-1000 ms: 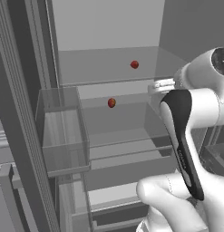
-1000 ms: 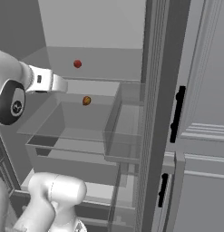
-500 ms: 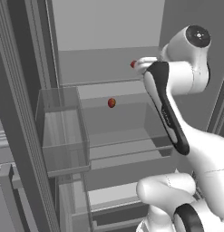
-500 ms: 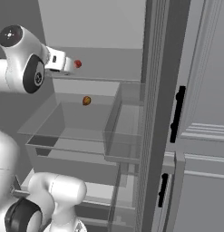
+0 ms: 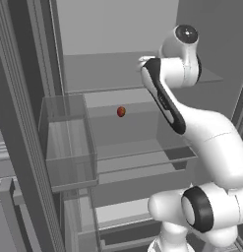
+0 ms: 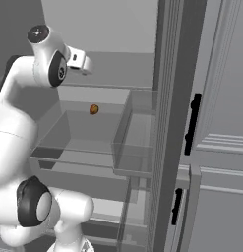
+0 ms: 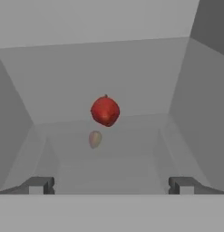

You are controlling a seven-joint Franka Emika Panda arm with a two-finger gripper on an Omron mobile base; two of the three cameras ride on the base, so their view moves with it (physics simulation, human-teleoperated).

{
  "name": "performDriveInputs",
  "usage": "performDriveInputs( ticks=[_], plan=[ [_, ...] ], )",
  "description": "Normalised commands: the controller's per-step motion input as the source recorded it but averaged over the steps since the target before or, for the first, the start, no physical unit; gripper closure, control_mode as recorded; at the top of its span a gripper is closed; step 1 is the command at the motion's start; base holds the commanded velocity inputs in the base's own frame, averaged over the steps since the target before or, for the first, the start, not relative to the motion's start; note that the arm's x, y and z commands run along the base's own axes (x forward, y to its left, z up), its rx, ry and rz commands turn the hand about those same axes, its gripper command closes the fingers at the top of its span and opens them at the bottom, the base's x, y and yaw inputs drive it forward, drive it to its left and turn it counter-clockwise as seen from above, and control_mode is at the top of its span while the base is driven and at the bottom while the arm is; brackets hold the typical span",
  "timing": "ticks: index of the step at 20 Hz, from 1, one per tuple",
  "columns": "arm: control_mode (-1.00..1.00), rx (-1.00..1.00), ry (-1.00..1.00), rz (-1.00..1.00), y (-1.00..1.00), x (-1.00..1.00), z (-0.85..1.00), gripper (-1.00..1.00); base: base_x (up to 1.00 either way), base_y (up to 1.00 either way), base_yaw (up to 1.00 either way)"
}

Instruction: Take the strawberry from the fridge and place it on top of the pancake, located on the dining counter.

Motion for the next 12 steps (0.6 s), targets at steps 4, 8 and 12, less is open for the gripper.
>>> performDriveInputs(
  ticks=[4, 8, 12],
  plan=[
    [-1.00, 0.00, 0.02, -0.02, 0.02, 0.74, 0.00, -1.00, 0.00, 0.00, 0.00],
    [-1.00, 0.00, 0.08, 0.00, 0.03, 0.69, -0.05, -1.00, 0.00, 0.00, 0.00],
    [-1.00, 0.00, 0.19, 0.00, 0.00, 0.65, -0.10, -1.00, 0.00, 0.00, 0.00]
  ],
)
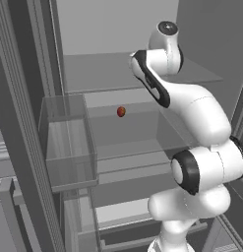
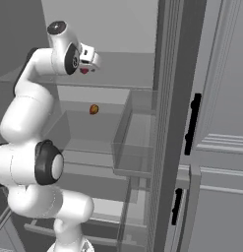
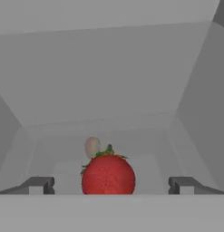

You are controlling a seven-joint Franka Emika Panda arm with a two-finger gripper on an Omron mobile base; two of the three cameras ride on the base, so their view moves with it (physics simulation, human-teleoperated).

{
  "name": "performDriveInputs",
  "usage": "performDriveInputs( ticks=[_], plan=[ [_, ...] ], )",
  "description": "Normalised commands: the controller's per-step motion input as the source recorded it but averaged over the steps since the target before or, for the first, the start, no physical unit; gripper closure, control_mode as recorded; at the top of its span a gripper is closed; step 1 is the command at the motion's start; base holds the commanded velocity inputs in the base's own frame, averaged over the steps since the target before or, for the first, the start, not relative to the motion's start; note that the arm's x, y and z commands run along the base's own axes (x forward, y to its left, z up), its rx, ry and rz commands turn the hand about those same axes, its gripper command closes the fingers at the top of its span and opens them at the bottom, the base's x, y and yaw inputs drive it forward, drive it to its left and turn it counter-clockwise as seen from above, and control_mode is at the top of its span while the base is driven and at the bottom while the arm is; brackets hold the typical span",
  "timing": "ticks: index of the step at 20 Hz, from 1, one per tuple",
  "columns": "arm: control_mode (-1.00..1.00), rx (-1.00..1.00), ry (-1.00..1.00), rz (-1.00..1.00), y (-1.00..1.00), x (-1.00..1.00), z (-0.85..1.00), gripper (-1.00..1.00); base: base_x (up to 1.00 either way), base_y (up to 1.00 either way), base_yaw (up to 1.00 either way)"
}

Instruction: Take the strawberry from the fridge and place it on top of the pancake, located on the dining counter.

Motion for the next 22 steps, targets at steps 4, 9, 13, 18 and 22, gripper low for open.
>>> performDriveInputs(
  ticks=[4, 9, 13, 18, 22],
  plan=[
    [-1.00, 0.00, 0.20, 0.00, 0.00, 0.56, -0.17, -1.00, 0.00, 0.00, 0.00],
    [-1.00, 0.00, 0.04, 0.00, 0.00, 0.12, -0.19, -1.00, 0.00, 0.00, 0.00],
    [-1.00, 0.00, 0.03, -0.01, 0.00, -0.23, -0.54, -1.00, 0.00, 0.00, 0.00],
    [-1.00, 0.00, 0.04, -0.02, 0.00, -0.23, -0.55, -1.00, 0.00, 0.00, 0.00],
    [-1.00, 0.00, 0.03, 0.00, 0.00, 0.02, -0.24, -1.00, 0.00, 0.00, 0.00]
  ],
)
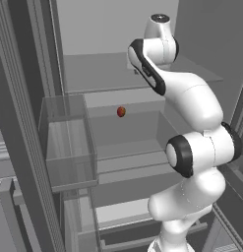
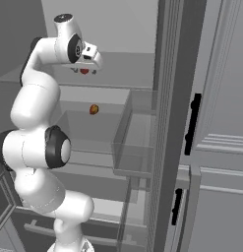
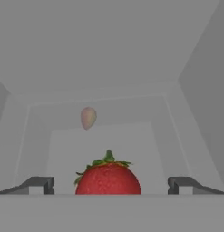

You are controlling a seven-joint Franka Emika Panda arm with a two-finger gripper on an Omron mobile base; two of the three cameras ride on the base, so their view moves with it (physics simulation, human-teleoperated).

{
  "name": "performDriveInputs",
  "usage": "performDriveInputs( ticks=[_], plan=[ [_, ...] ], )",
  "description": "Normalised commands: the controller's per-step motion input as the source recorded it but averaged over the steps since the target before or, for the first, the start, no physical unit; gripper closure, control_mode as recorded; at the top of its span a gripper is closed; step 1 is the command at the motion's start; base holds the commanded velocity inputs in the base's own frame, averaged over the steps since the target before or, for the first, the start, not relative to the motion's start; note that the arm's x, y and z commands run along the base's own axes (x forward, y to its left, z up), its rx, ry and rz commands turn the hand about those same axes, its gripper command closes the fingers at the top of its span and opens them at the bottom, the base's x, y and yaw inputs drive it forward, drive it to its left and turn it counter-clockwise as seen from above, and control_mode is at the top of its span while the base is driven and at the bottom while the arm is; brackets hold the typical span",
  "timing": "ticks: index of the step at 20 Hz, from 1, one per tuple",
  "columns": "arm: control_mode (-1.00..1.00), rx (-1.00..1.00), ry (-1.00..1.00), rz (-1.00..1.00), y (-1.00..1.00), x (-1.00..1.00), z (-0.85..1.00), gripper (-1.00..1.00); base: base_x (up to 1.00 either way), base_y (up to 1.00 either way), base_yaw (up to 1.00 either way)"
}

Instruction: Take the strawberry from the fridge and place it on top of the pancake, located on the dining counter.

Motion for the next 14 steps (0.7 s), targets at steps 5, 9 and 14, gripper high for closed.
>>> performDriveInputs(
  ticks=[5, 9, 14],
  plan=[
    [-1.00, 0.00, 0.00, 0.00, 0.00, 0.03, 0.00, -1.00, 0.00, 0.00, 0.00],
    [-1.00, 0.00, 0.00, 0.00, 0.00, 0.00, -0.21, 1.00, 0.00, 0.00, 0.00],
    [-1.00, 0.00, 0.00, 0.00, 0.00, -0.01, -0.30, 1.00, 0.00, 0.00, 0.00]
  ],
)
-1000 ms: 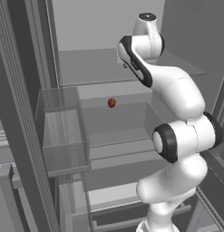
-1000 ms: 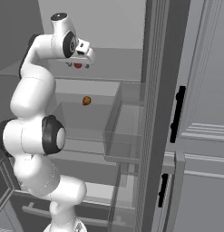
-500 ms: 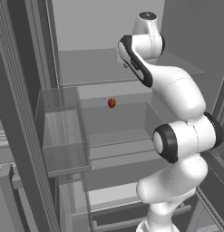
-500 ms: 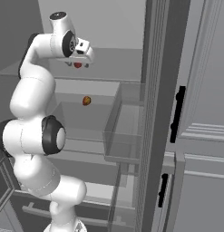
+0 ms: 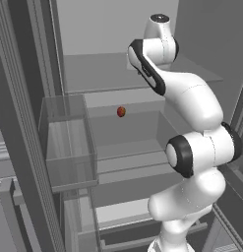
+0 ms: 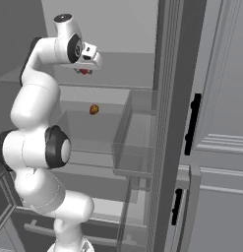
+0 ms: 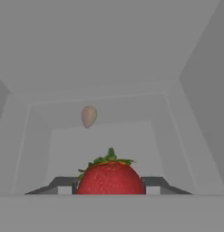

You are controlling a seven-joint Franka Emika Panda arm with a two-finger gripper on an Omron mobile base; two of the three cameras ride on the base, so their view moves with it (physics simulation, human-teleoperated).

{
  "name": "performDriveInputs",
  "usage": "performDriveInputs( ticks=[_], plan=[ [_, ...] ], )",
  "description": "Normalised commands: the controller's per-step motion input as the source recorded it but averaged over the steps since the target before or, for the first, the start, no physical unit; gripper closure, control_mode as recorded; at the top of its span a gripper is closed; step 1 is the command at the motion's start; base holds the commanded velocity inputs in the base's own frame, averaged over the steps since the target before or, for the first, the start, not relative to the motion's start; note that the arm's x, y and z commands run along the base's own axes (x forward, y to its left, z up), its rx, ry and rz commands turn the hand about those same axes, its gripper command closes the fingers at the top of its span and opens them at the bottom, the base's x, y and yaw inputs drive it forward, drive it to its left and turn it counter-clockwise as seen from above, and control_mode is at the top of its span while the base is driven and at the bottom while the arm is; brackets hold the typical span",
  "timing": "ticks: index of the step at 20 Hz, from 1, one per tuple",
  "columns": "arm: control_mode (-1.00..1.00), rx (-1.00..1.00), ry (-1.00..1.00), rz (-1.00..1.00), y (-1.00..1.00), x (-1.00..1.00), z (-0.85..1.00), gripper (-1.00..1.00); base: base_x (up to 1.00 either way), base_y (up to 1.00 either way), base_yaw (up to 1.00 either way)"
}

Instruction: Take the strawberry from the fridge and place it on top of the pancake, located on the dining counter.

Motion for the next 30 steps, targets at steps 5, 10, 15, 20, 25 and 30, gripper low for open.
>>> performDriveInputs(
  ticks=[5, 10, 15, 20, 25, 30],
  plan=[
    [-1.00, 0.00, -0.11, 0.00, 0.00, -0.30, -0.12, 1.00, 0.00, 0.00, 0.00],
    [-1.00, 0.00, -0.12, -0.05, -0.02, -0.88, 0.00, 1.00, 0.00, 0.00, 0.00],
    [-1.00, 0.00, -0.02, -0.08, 0.00, -1.00, 0.00, 1.00, 0.00, 0.00, 0.00],
    [-1.00, 0.04, 0.00, -0.10, 0.00, -1.00, 0.00, 1.00, 0.00, 0.00, 0.00],
    [-1.00, 0.05, 0.00, -0.06, -0.02, -1.00, 0.00, 1.00, 0.00, 0.00, 0.00],
    [-1.00, 0.04, 0.00, -0.02, -0.12, -1.00, -0.06, 1.00, 0.00, 0.00, 0.00]
  ],
)
